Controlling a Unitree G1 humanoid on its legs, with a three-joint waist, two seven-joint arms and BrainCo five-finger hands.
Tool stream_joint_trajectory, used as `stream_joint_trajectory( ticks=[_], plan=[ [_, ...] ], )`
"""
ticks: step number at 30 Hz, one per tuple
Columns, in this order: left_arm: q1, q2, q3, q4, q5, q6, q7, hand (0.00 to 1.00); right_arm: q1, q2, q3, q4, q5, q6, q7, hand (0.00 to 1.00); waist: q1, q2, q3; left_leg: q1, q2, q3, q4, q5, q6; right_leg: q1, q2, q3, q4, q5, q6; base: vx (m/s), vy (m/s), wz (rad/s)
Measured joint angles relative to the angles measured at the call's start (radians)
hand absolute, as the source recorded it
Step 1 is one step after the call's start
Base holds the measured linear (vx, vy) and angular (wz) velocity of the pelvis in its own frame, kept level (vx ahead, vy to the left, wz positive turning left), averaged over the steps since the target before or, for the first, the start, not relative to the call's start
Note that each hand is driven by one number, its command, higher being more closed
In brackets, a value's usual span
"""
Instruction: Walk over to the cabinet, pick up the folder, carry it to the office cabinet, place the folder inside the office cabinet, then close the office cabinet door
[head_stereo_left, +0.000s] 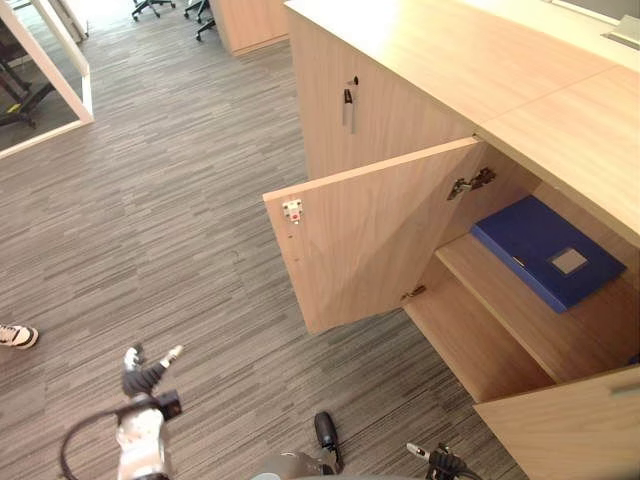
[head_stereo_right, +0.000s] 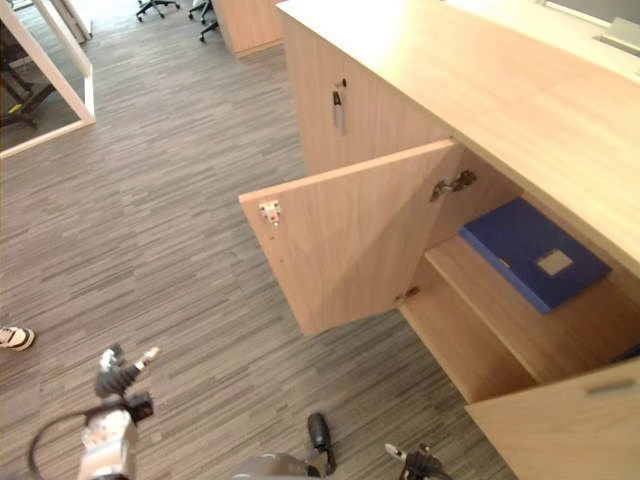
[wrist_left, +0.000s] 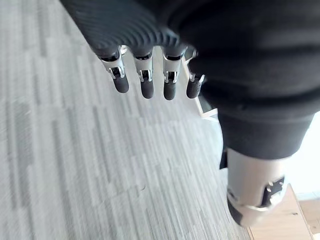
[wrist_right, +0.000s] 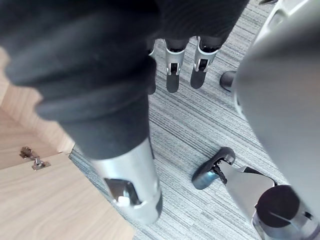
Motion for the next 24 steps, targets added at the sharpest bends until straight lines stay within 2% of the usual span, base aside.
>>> stream_joint_trajectory(
  ticks=[2, 4, 5, 8, 9, 11, 17, 21, 24],
  plan=[
    [-0.037, 0.062, -0.001, 0.000, 0.050, 0.006, 0.011, 0.00, 0.011, -0.004, 0.000, -0.012, -0.001, 0.000, 0.005, 0.00, -0.005, -0.002, -0.001, 0.003, 0.004, 0.013, 0.000, 0.002, -0.002, -0.005, -0.001, 0.017, -0.001, 0.001, 0.000, -0.05, 0.012, -0.28],
    [-0.113, 0.174, -0.004, 0.006, 0.138, 0.013, 0.029, 0.00, 0.017, -0.005, 0.000, -0.019, -0.001, -0.002, 0.015, 0.00, -0.007, -0.009, -0.003, 0.000, 0.016, 0.052, 0.000, -0.001, 0.001, -0.033, 0.003, 0.070, -0.002, 0.006, -0.004, -0.04, 0.019, -0.50],
    [-0.139, 0.201, -0.005, 0.009, 0.159, 0.015, 0.032, 0.00, 0.017, -0.004, 0.000, -0.020, -0.001, -0.002, 0.016, 0.00, -0.009, -0.013, -0.002, 0.000, 0.018, 0.059, 0.001, -0.002, 0.003, -0.036, 0.006, 0.075, -0.002, 0.009, -0.004, -0.03, 0.012, -0.38],
    [-0.320, 0.357, -0.105, 0.089, 0.241, 0.018, 0.051, 0.00, 0.043, 0.005, 0.001, -0.027, -0.003, -0.003, 0.023, 0.00, -0.024, -0.057, -0.023, 0.000, 0.025, 0.091, 0.001, -0.011, 0.015, -0.055, 0.005, 0.113, 0.001, 0.016, 0.001, -0.01, 0.007, -0.25],
    [-0.332, 0.366, -0.114, 0.095, 0.246, 0.018, 0.051, 0.00, 0.045, 0.006, 0.001, -0.028, -0.003, -0.003, 0.023, 0.00, -0.024, -0.060, -0.025, 0.000, 0.026, 0.095, 0.001, -0.012, 0.016, -0.057, 0.004, 0.117, 0.001, 0.016, 0.000, 0.01, 0.010, -0.38],
    [-0.431, 0.432, -0.204, 0.181, 0.279, 0.018, 0.049, 0.00, 0.059, 0.017, 0.001, -0.041, -0.003, -0.003, 0.025, 0.00, -0.039, -0.080, -0.035, 0.001, 0.031, 0.119, 0.006, -0.013, 0.025, -0.069, 0.002, 0.135, 0.004, 0.021, -0.004, 0.02, 0.006, -0.33],
    [-0.597, 0.474, -0.371, 0.392, 0.293, 0.014, 0.022, 0.00, 0.077, 0.024, 0.001, -0.048, -0.001, -0.007, 0.035, 0.00, -0.067, -0.093, -0.037, 0.010, 0.067, 0.199, 0.007, -0.018, 0.025, -0.107, 0.016, 0.196, 0.003, 0.057, -0.007, -0.02, 0.000, -0.44],
    [-0.672, 0.483, -0.516, 0.496, 0.291, 0.008, -0.003, 0.00, 0.113, 0.025, 0.000, -0.043, 0.001, -0.009, 0.034, 0.00, -0.087, -0.112, -0.044, 0.036, 0.095, 0.255, 0.006, -0.021, 0.001, -0.118, 0.024, 0.253, 0.001, 0.066, -0.004, -0.07, -0.033, -0.47],
    [-0.724, 0.498, -0.614, 0.596, 0.280, 0.020, -0.034, 0.00, 0.117, 0.025, -0.005, -0.038, 0.002, -0.010, 0.035, 0.00, -0.093, -0.115, -0.044, 0.039, 0.116, 0.299, 0.006, -0.011, -0.015, -0.140, 0.033, 0.290, -0.002, 0.068, -0.008, -0.12, -0.057, -0.45]
  ],
)
